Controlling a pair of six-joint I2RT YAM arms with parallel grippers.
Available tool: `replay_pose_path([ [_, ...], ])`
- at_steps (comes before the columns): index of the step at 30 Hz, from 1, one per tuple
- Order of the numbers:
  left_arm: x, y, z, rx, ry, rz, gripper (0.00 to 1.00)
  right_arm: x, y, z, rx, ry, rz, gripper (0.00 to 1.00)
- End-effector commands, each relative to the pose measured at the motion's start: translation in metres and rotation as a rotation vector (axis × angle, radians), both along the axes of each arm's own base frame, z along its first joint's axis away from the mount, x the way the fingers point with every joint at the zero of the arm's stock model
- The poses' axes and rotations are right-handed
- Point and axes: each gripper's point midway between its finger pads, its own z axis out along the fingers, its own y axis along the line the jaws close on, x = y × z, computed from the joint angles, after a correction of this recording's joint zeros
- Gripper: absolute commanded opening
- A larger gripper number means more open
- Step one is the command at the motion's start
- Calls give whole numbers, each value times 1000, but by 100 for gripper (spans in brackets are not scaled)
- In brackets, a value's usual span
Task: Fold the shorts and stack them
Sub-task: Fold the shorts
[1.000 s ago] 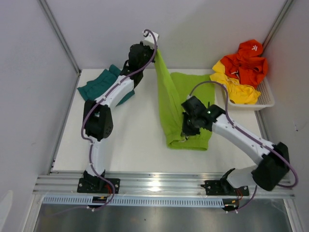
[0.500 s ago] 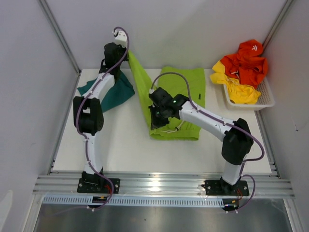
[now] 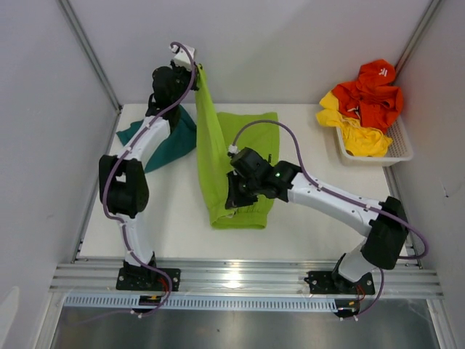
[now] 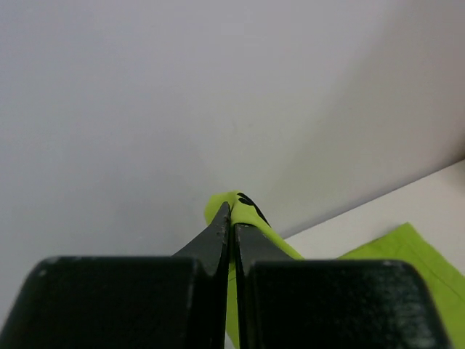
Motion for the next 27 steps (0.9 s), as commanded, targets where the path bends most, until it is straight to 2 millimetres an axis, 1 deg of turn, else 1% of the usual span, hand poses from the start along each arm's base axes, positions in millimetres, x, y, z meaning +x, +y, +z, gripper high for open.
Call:
replay_pose_path([
  [1,-23,-38,55,-17,-189,-163,0,-13,-21,10,56,49,-60,0],
  [2,-25,-47,54,-5,-196,-184,0,-11,-25,12,76,41,-81,0],
  [3,-28,-56,53,23,-209,-210,0,-17,-39,6,81,49,-98,0],
  [4,-30,-66,52,33,-220,-234,0,-17,-46,5,93,53,-122,0],
  [5,-31,-80,44,43,-213,-258,0,-10,-53,5,115,50,-170,0],
  [6,-31,-88,42,63,-222,-267,0,-12,-62,11,143,36,-194,0],
  [7,-30,-95,36,78,-213,-284,0,-14,-74,-5,120,55,-224,0],
  [8,-28,-111,27,88,-206,-306,0,-11,-82,-9,117,58,-269,0],
  [9,-25,-118,18,111,-200,-310,0,-13,-87,-13,115,61,-286,0],
  [10,-23,-124,10,122,-192,-317,0,-18,-96,-23,100,71,-305,0],
  [11,-24,-136,7,128,-194,-333,0,-16,-103,-27,86,65,-340,0],
  [12,-19,-143,-7,140,-182,-333,0,-17,-107,-32,85,74,-372,0],
  [13,-18,-150,-13,145,-181,-338,0,-19,-112,-32,90,70,-387,0],
  [14,-21,-160,-15,147,-196,-354,0,-21,-121,-45,55,74,-418,0],
  [15,-21,-166,-20,152,-200,-358,0,-19,-128,-50,35,65,-459,0],
  [16,-24,-178,-28,158,-199,-375,0,-18,-134,-54,13,57,-480,0],
  [17,-25,-185,-31,158,-209,-380,0,-16,-145,-60,-38,43,-511,0],
  [18,-26,-191,-34,169,-221,-378,0,-15,-150,-63,-63,32,-518,0],
  [19,-30,-204,-42,176,-221,-389,0,-14,-154,-65,-81,25,-527,0],
  [21,-29,-212,-46,191,-244,-357,0,-8,-166,-67,-132,4,-546,0],
  [22,-28,-222,-53,196,-244,-348,0,-7,-173,-68,-156,2,-553,0],
  [23,-20,-218,-58,209,-234,-284,0,-5,-176,-69,-170,3,-552,0],
  [24,-14,-219,-56,206,-227,-257,0,-4,-179,-69,-181,5,-551,0],
  [25,-7,-222,-62,206,-218,-243,0,-1,-189,-72,-210,14,-555,0],
  [26,-2,-223,-54,198,-229,-229,0,-1,-194,-76,-235,24,-552,0],
  [27,3,-222,-64,208,-203,-213,0,2,-198,-75,-251,28,-554,0],
])
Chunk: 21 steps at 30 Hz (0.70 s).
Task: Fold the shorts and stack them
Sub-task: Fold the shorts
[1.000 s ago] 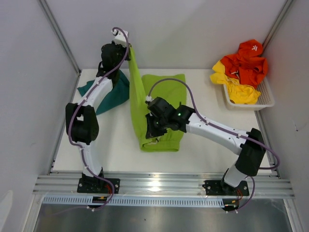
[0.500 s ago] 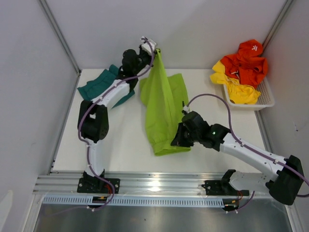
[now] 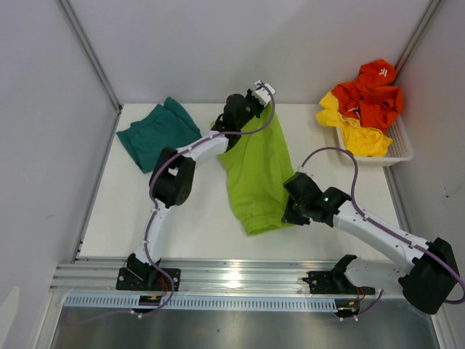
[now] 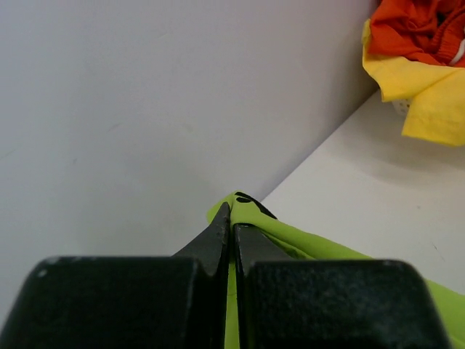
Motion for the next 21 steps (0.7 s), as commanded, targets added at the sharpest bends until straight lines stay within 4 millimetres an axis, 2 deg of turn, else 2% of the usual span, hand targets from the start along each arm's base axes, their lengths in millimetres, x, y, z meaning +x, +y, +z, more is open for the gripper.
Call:
replay_pose_path([
  [1,19,7,46,-34,-119,102,0,11,-30,1,-125,6,-11,0],
  [4,27,0,35,-1,-121,118,0,14,-41,-7,-189,41,-18,2],
  [6,31,-7,35,25,-156,134,0,16,-45,-14,-236,71,-7,2],
  [11,40,-10,25,52,-205,195,1,33,-55,-14,-318,63,-25,2],
  [13,42,-10,16,53,-201,202,8,40,-66,-13,-373,53,-48,2],
  [14,42,-11,10,51,-194,198,14,45,-68,-10,-385,46,-59,2],
  [15,43,-12,10,47,-199,195,39,48,-74,-10,-401,47,-67,3],
  [17,43,-13,12,24,-203,200,68,56,-79,-8,-431,44,-85,19],
  [18,43,-13,14,15,-208,205,99,59,-84,-10,-447,51,-91,27],
  [19,43,-11,17,2,-210,218,99,62,-88,-15,-478,63,-94,40],
  [21,44,-6,25,-13,-219,253,99,68,-98,-18,-512,78,-121,48],
])
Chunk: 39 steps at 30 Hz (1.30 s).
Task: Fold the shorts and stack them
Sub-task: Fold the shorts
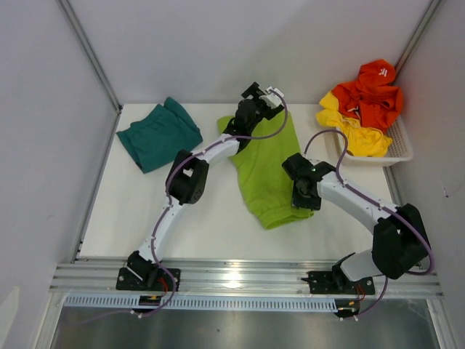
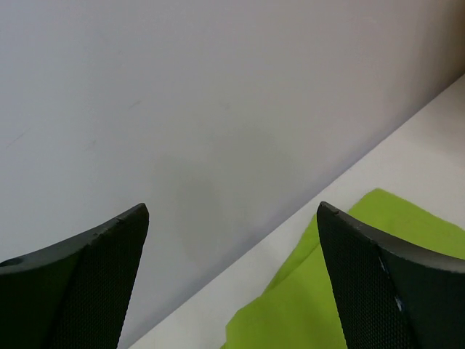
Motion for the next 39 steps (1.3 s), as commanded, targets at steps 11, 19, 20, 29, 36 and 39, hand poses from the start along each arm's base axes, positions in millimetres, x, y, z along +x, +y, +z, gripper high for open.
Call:
replay_pose_path([
  [11,-14,82,165,-176,-104,187,99,51,-53,16,-240,-64,-75,69],
  [19,-36,160,128,-364,272,305,99,50,33,66,243,-222,85,70],
  [20,-39,162,110,-415,339,298,99,47,41,62,262,-207,110,70],
  [29,-50,183,13,-459,669,401,99,23,117,32,99,-199,480,70],
  [36,-56,184,-12,-500,752,398,99,1,140,-4,0,-190,591,66],
  [39,-58,188,-17,-504,782,400,99,-4,127,-23,-111,-172,567,66],
])
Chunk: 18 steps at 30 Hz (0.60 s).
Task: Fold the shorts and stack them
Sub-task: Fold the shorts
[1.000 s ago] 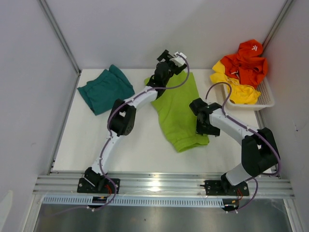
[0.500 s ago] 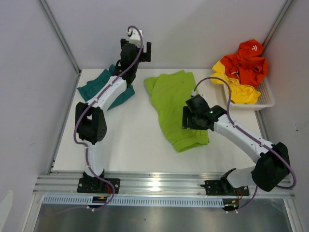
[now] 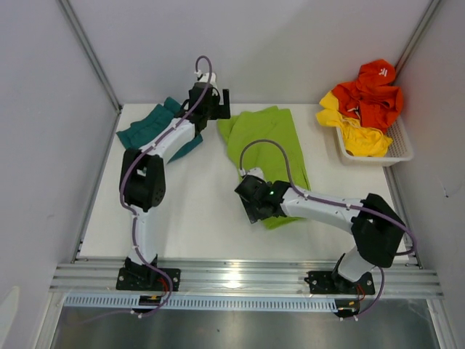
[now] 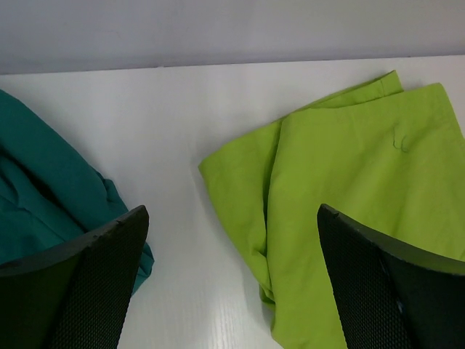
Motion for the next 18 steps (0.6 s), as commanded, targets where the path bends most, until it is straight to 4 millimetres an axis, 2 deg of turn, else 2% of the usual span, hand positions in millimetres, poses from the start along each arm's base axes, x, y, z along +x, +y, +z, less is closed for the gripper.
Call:
replay_pose_path([
  [1,-3,2,6,-62,20,1,99,8,-16,-19,-140,-70,-58,65],
  [4,-9,0,0,-79,44,-10,99,7,-35,-33,-292,-92,-92,63],
  [8,-16,-3,-7,-103,77,-14,99,-2,-45,-51,-387,-85,-111,62],
  [9,-21,-2,-16,-101,95,-14,99,-4,-46,-55,-395,-82,-114,62],
  [13,-26,-2,-22,-110,102,-20,99,-12,-45,-49,-439,-153,-95,68],
  [15,-27,-3,-21,-117,100,-25,99,-15,-46,-50,-452,-157,-82,67],
  [18,-29,-5,-25,-124,107,-32,99,-11,-58,-53,-533,-190,-97,40],
])
